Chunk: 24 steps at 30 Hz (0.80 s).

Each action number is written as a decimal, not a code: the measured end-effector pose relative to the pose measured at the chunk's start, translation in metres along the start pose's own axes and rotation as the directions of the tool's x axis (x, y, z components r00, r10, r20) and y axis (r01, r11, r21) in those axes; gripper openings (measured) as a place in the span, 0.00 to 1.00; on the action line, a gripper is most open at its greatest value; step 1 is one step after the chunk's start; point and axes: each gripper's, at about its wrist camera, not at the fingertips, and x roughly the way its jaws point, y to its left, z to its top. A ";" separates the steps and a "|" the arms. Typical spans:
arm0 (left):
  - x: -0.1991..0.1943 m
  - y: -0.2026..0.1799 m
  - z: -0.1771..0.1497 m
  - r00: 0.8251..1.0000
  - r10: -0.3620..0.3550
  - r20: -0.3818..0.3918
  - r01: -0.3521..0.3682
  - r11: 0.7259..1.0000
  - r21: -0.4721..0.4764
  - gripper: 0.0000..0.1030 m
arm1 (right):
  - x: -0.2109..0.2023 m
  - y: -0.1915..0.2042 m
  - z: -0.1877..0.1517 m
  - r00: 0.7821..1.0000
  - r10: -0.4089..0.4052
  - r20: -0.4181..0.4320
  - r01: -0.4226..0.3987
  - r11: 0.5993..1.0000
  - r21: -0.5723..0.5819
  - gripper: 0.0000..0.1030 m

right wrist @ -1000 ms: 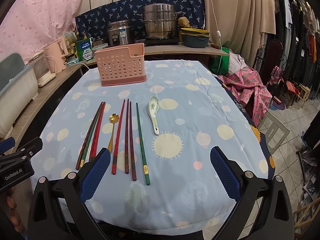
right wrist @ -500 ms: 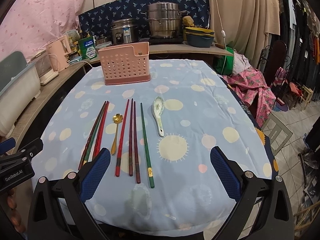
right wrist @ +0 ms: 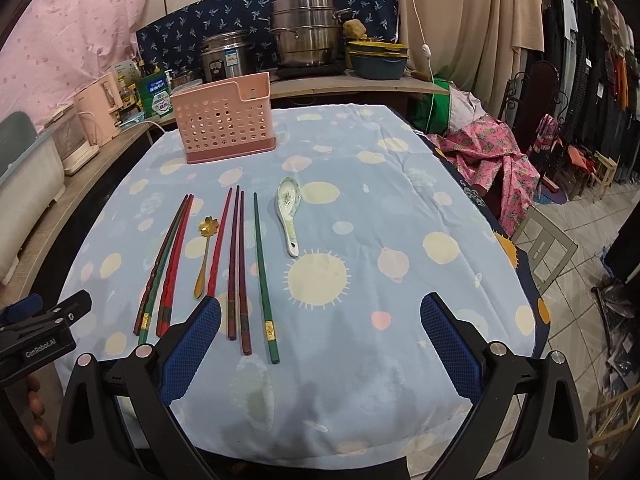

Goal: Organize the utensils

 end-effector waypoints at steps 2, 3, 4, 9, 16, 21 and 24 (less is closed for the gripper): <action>0.007 0.000 -0.001 1.000 -0.005 -0.012 0.005 1.000 0.001 0.89 | 0.002 -0.002 0.000 1.000 0.003 -0.003 -0.003 1.000 0.007 0.93; 0.012 -0.001 -0.001 1.000 -0.011 -0.019 0.011 1.000 0.005 0.85 | 0.004 -0.002 0.000 1.000 0.005 -0.006 -0.005 1.000 0.007 0.93; 0.017 -0.001 -0.001 1.000 -0.010 -0.024 0.011 1.000 0.010 0.84 | 0.005 -0.001 0.000 1.000 0.008 -0.009 -0.008 1.000 0.007 0.93; 0.043 -0.001 0.000 0.996 -0.043 -0.078 0.043 0.999 -0.001 0.79 | 0.013 0.002 0.002 1.000 0.015 -0.024 -0.016 1.000 -0.004 0.93; 0.070 -0.002 -0.001 0.992 -0.037 -0.124 0.039 0.999 0.018 0.68 | 0.024 0.001 0.001 0.998 0.020 -0.055 -0.019 1.000 0.007 0.93; 0.080 -0.002 0.000 0.991 -0.046 -0.126 0.048 0.999 0.020 0.68 | 0.031 0.003 0.001 0.997 0.018 -0.070 -0.018 1.000 0.005 0.93; 0.081 -0.005 0.003 0.990 -0.055 -0.127 0.058 0.998 0.023 0.66 | 0.035 0.003 0.000 0.997 0.021 -0.079 -0.020 1.000 0.006 0.93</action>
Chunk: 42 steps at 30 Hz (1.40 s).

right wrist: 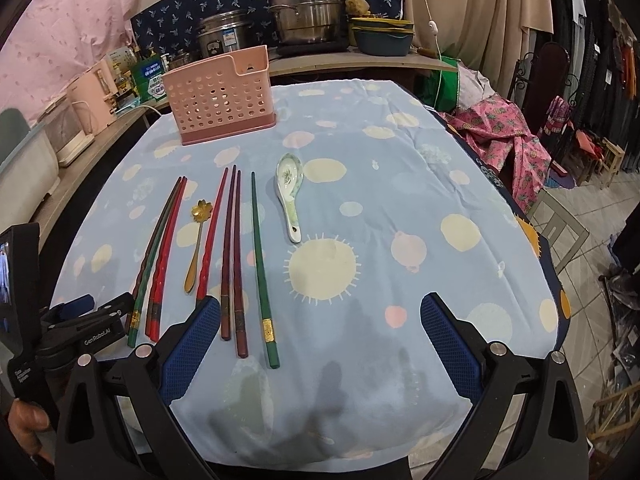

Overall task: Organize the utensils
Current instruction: 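Grasp the single dark red chopstick with the left gripper, then lift the chopstick toward the pink basket with the left gripper while the right gripper grasps the white spoon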

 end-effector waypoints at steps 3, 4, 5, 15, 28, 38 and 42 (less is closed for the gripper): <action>-0.001 -0.003 0.000 1.000 -0.007 0.005 0.007 1.000 0.006 0.67 | 0.001 0.000 -0.001 1.000 0.000 -0.005 0.000 1.000 0.000 0.93; -0.001 -0.004 -0.001 1.000 -0.005 0.004 0.005 1.000 0.011 0.67 | 0.002 0.000 -0.001 1.000 0.000 -0.006 0.000 1.000 0.000 0.93; 0.000 -0.005 -0.001 1.000 0.000 0.005 0.000 1.000 0.012 0.67 | 0.002 -0.001 -0.002 1.000 -0.001 -0.007 0.001 1.000 0.000 0.93; 0.005 -0.007 -0.004 1.000 0.016 -0.007 -0.016 1.000 0.027 0.47 | 0.004 -0.005 -0.002 1.000 0.015 0.001 -0.015 1.000 0.003 0.93; 0.006 0.004 0.002 1.000 0.016 -0.002 -0.016 1.000 0.019 0.08 | 0.070 0.008 0.038 0.999 0.044 -0.019 -0.045 0.998 -0.051 0.60; 0.010 0.010 0.010 0.999 -0.023 -0.025 0.023 1.000 0.000 0.07 | 0.125 0.027 0.047 0.996 0.028 -0.087 -0.037 0.993 -0.108 0.31; 0.010 0.012 0.011 0.999 -0.034 -0.032 0.034 0.999 -0.005 0.07 | 0.127 0.028 0.047 0.998 0.020 -0.067 -0.029 0.991 -0.134 0.19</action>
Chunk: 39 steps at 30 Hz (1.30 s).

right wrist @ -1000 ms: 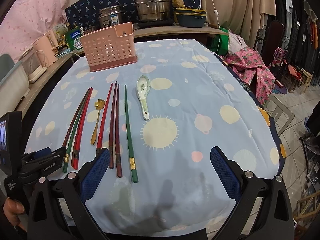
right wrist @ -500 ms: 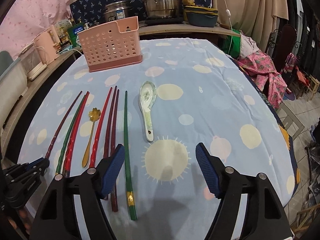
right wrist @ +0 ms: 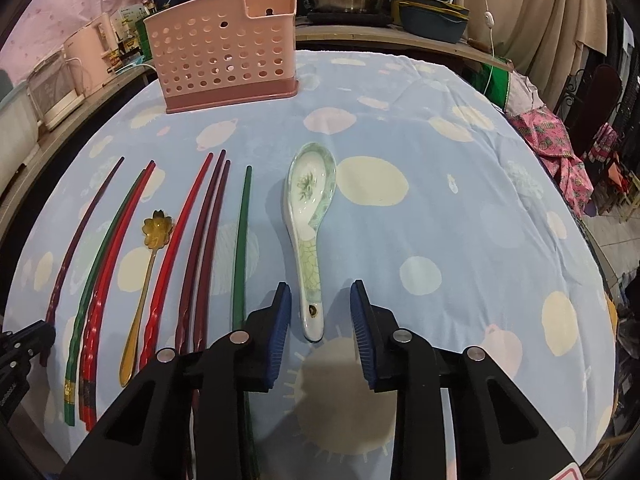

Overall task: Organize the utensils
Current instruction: 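Lift the chopstick toward the pink basket with the left gripper while the right gripper grasps the white spoon, then lower the chopstick and white spoon into the pink basket and open both grippers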

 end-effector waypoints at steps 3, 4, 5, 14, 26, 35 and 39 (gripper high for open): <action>-0.003 0.002 0.001 1.000 -0.009 -0.007 0.009 1.000 -0.007 0.07 | -0.003 -0.002 0.000 1.000 0.017 -0.008 -0.017 1.000 -0.004 0.09; -0.006 0.002 0.001 1.000 -0.010 -0.004 0.010 1.000 -0.008 0.07 | -0.006 -0.004 0.000 1.000 0.027 -0.010 -0.027 1.000 0.002 0.09; -0.009 0.003 0.002 1.000 -0.011 0.000 0.011 1.000 -0.011 0.07 | -0.010 -0.005 -0.001 0.999 0.033 -0.008 -0.033 0.999 0.007 0.09; -0.052 0.014 0.031 0.996 -0.025 0.089 0.029 0.999 -0.042 0.07 | -0.056 -0.022 0.019 0.994 0.087 0.061 -0.091 0.993 0.070 0.06; -0.116 0.024 0.130 0.956 -0.031 0.291 0.048 0.997 -0.053 0.07 | -0.084 -0.023 0.087 0.975 0.153 0.162 -0.169 0.981 0.090 0.06; -0.140 0.022 0.209 0.917 -0.037 0.397 0.058 0.998 -0.040 0.06 | -0.099 -0.011 0.160 0.942 0.216 0.256 -0.238 0.969 0.061 0.06; -0.163 0.022 0.249 0.879 -0.045 0.475 0.076 0.996 -0.046 0.06 | -0.095 -0.005 0.204 0.925 0.245 0.290 -0.272 0.961 0.056 0.06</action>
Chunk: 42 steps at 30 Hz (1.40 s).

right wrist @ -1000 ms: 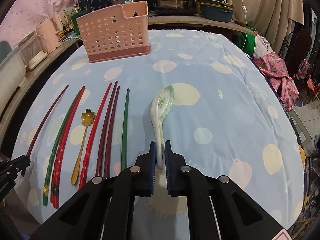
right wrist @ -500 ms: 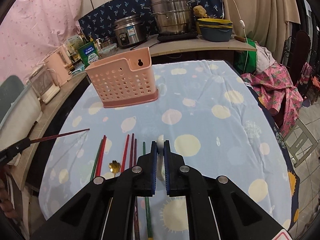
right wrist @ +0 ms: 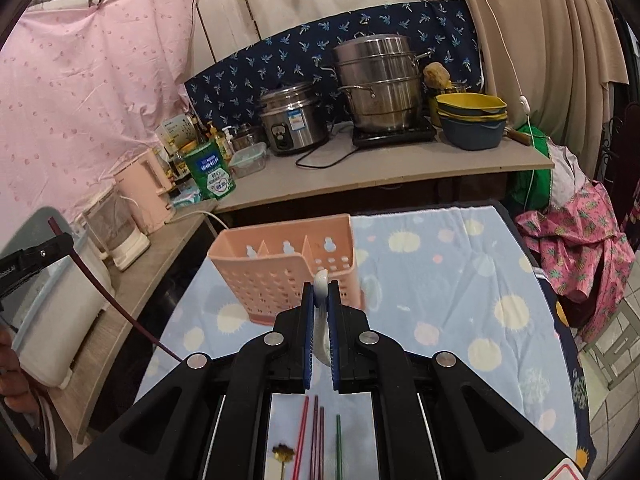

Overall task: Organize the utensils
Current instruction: 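Lower the chopstick and white spoon into the pink basket and open both grippers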

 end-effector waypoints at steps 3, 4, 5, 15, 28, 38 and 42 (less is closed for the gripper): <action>0.001 -0.005 0.032 0.998 -0.013 0.064 0.013 1.000 -0.007 0.06 | 0.017 0.001 0.028 0.999 0.038 0.026 -0.038 0.999 0.019 0.06; 0.003 -0.006 0.041 0.996 -0.019 0.082 0.020 1.000 -0.010 0.06 | 0.023 0.002 0.036 0.998 0.051 0.032 -0.052 0.998 0.024 0.06; 0.006 -0.008 0.051 0.995 -0.023 0.098 0.025 1.000 -0.013 0.06 | 0.029 0.002 0.045 0.998 0.058 0.040 -0.059 0.998 0.027 0.06; 0.070 -0.022 0.082 0.993 -0.042 0.114 0.043 0.999 -0.011 0.06 | 0.098 0.001 0.068 0.999 0.053 -0.008 -0.053 0.997 0.052 0.06; 0.113 -0.009 0.051 1.000 0.005 0.024 -0.005 1.000 -0.015 0.11 | 0.127 -0.021 0.040 0.998 -0.015 -0.063 0.021 0.996 0.087 0.12; 0.059 0.016 -0.011 0.998 0.054 -0.011 -0.054 0.999 0.006 0.43 | 0.039 -0.022 -0.004 1.000 -0.022 -0.018 0.023 0.997 0.071 0.22; 0.038 0.028 -0.060 0.994 0.067 -0.090 -0.067 0.998 0.001 0.43 | 0.004 -0.023 -0.054 0.997 -0.035 -0.064 0.039 0.998 0.053 0.23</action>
